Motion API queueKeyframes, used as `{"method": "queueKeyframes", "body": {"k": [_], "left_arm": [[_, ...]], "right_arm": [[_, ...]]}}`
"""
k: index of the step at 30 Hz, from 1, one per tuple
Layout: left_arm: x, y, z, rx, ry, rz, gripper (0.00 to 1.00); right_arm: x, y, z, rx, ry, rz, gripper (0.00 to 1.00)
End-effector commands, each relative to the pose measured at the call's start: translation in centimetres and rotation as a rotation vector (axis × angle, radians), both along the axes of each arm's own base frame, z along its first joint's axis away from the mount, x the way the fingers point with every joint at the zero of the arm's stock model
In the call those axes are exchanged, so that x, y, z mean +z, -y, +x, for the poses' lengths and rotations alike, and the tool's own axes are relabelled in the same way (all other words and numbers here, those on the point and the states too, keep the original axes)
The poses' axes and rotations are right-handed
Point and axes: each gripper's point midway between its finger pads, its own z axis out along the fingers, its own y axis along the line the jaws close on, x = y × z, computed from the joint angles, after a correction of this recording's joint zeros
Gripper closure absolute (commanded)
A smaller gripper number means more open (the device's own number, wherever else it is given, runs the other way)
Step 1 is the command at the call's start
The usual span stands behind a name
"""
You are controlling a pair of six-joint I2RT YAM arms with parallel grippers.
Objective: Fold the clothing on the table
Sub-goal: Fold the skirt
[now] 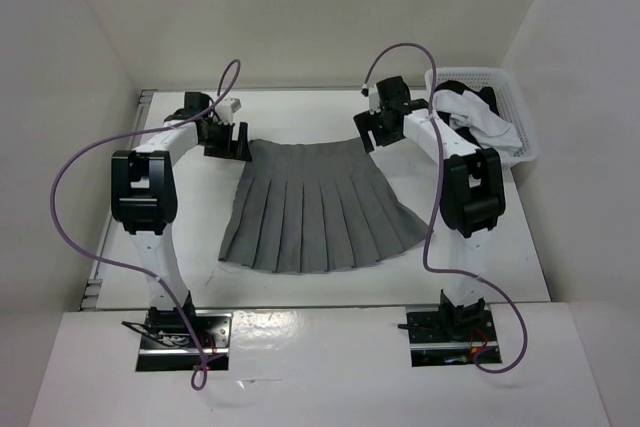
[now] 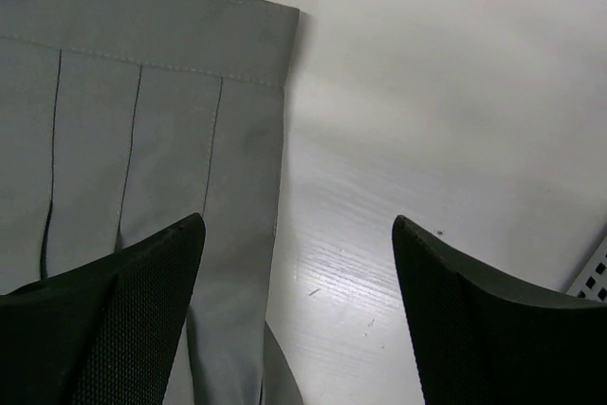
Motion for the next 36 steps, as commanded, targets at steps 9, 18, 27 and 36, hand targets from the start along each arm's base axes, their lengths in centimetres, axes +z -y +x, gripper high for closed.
{"method": "queueKeyframes", "body": {"k": [9, 18, 27, 36], "left_arm": [[-0.2, 1.4, 5.4, -0.092, 0.084, -0.023, 0.18], [-0.8, 2.5, 6.1, -0.146, 0.064, -0.047, 0.24], [-2.8, 3.8, 4.1, -0.188, 0.006, -0.042, 0.33], [-2.9, 3.8, 4.5, -0.195, 0.02, -0.037, 0.59]], "right_arm": [[0.7, 0.1, 4.0, -0.002, 0.049, 0.085, 0.16], [-0.1, 0.6, 3.9, -0.011, 0.032, 0.081, 0.16], [-1.0, 0.7, 3.1, -0.007, 0.008, 0.084, 0.17], [-0.7, -0.9, 4.2, 0.027, 0.013, 0.148, 0.18]]}}
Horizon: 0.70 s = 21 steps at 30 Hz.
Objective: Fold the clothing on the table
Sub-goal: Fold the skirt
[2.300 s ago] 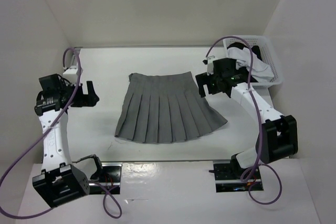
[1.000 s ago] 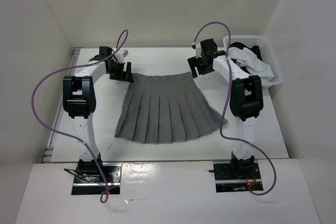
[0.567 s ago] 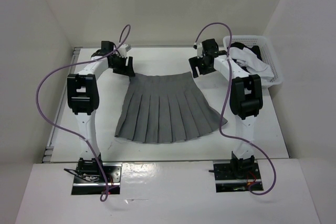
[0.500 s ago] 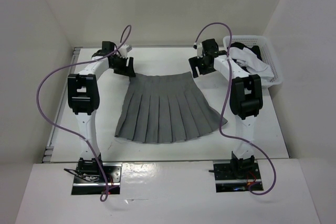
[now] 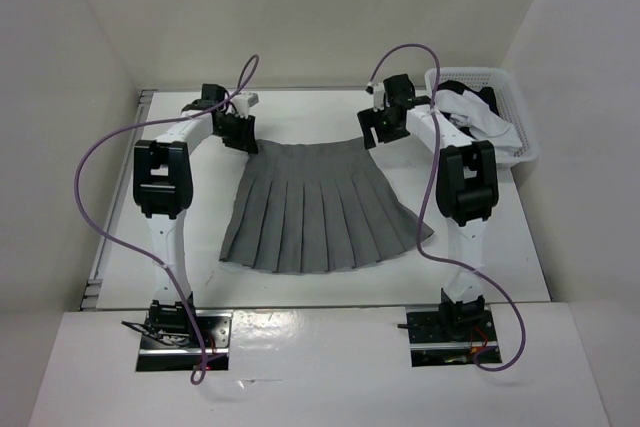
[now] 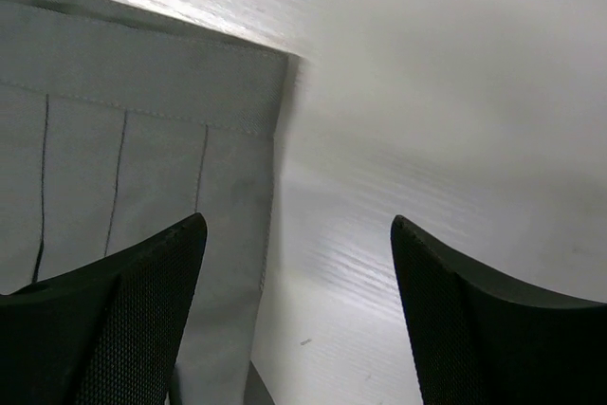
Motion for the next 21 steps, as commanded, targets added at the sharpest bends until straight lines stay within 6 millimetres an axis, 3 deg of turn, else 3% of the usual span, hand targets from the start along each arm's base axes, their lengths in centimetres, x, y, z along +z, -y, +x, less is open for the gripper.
{"method": "queueKeyframes", "body": {"k": [1, 5, 10, 16, 19, 21], "left_arm": [[-0.3, 0.4, 0.2, -0.033, 0.01, -0.018, 0.61], [-0.9, 0.4, 0.0, -0.033, -0.009, -0.017, 0.73], [-0.9, 0.4, -0.1, -0.026, -0.013, -0.021, 0.76], [-0.9, 0.9, -0.2, -0.036, -0.013, -0.021, 0.76], [-0.9, 0.9, -0.2, -0.036, -0.013, -0.021, 0.76], [-0.9, 0.9, -0.3, -0.042, -0.018, -0.017, 0.7]], "right_arm": [[1.3, -0.9, 2.1, 0.015, 0.047, 0.072, 0.18], [0.0, -2.3, 2.3, 0.058, 0.004, 0.126, 0.2], [-0.3, -2.2, 3.7, 0.054, 0.013, 0.161, 0.26], [-1.3, -2.6, 3.9, 0.063, -0.015, 0.174, 0.41], [-1.8, -2.6, 4.2, 0.063, -0.016, 0.173, 0.42], [-2.3, -2.7, 3.9, 0.067, -0.036, 0.178, 0.43]]}}
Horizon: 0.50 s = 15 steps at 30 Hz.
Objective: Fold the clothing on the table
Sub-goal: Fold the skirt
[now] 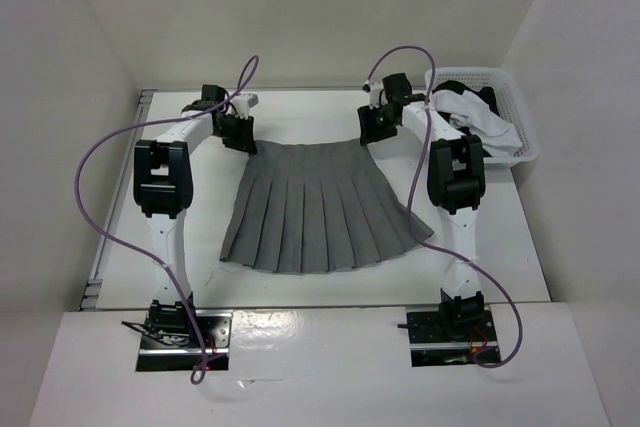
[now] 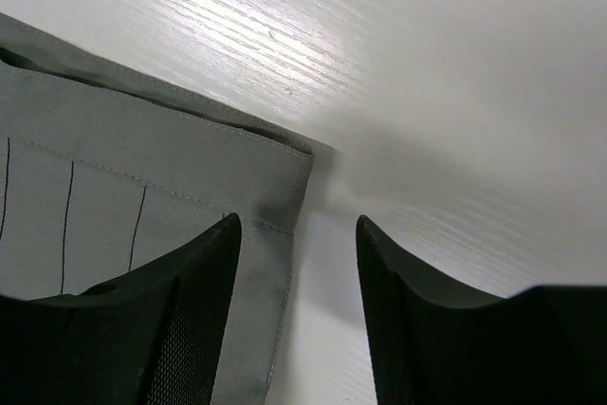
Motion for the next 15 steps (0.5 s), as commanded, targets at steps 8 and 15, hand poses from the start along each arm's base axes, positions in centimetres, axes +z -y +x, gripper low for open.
{"method": "queueKeyframes", "body": {"k": [8, 15], "left_arm": [[0.4, 0.9, 0.4, -0.041, 0.012, -0.017, 0.5], [0.3, 0.9, 1.3, -0.041, 0.009, -0.017, 0.46]], "right_arm": [[0.0, -0.5, 0.8, 0.02, 0.005, 0.029, 0.43], [-0.5, -0.6, 0.7, 0.025, -0.005, 0.035, 0.54]]}}
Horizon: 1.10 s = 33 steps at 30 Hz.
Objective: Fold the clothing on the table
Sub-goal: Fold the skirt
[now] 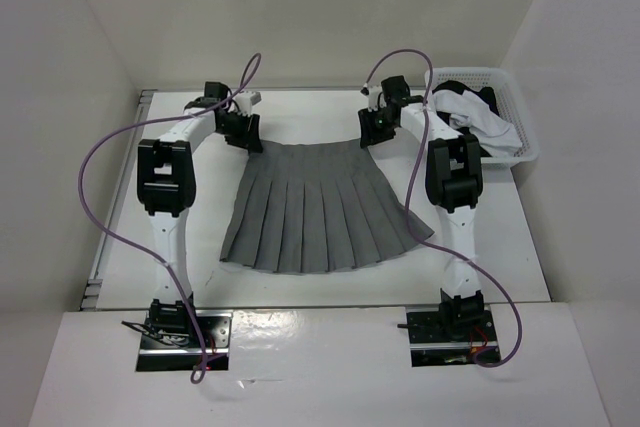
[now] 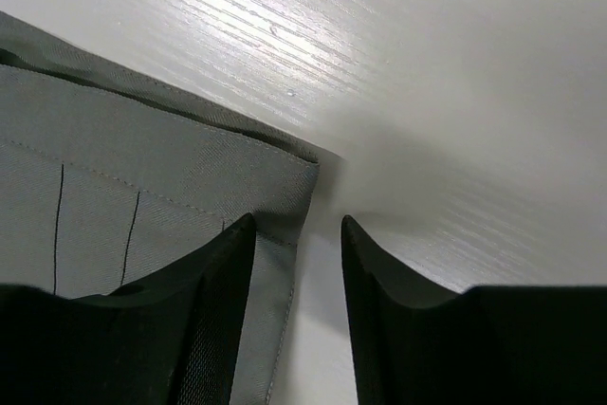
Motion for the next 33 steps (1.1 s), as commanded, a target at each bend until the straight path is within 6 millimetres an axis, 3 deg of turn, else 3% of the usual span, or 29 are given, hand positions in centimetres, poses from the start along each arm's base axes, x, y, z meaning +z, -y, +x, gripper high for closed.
{"method": "queueKeyframes", "body": {"k": [1, 5, 13, 20, 27, 30, 33], "left_arm": [[0.2, 0.5, 0.8, -0.031, 0.013, -0.009, 0.46], [0.3, 0.6, 1.4, -0.036, 0.019, -0.017, 0.46], [0.3, 1.1, 1.2, -0.05, 0.009, -0.041, 0.47], [-1.1, 1.0, 0.1, -0.056, -0.027, -0.036, 0.51], [-0.8, 1.0, 0.4, -0.056, -0.018, -0.036, 0.54], [-0.5, 1.0, 0.6, -0.056, -0.009, -0.036, 0.58], [-0.5, 1.0, 0.6, -0.056, -0.009, -0.036, 0.72]], "right_arm": [[0.9, -0.3, 0.9, 0.011, 0.024, 0.021, 0.54], [0.0, -0.3, 0.8, 0.01, 0.003, 0.018, 0.54], [0.6, -0.7, 1.4, 0.021, 0.008, 0.035, 0.54], [0.4, -1.7, 1.9, 0.042, 0.008, 0.051, 0.61], [-0.5, -2.3, 2.0, 0.051, -0.008, 0.049, 0.67], [-0.4, -2.4, 2.0, 0.056, -0.009, 0.056, 0.73], [-0.5, -2.9, 1.6, 0.072, -0.014, 0.051, 0.83]]}}
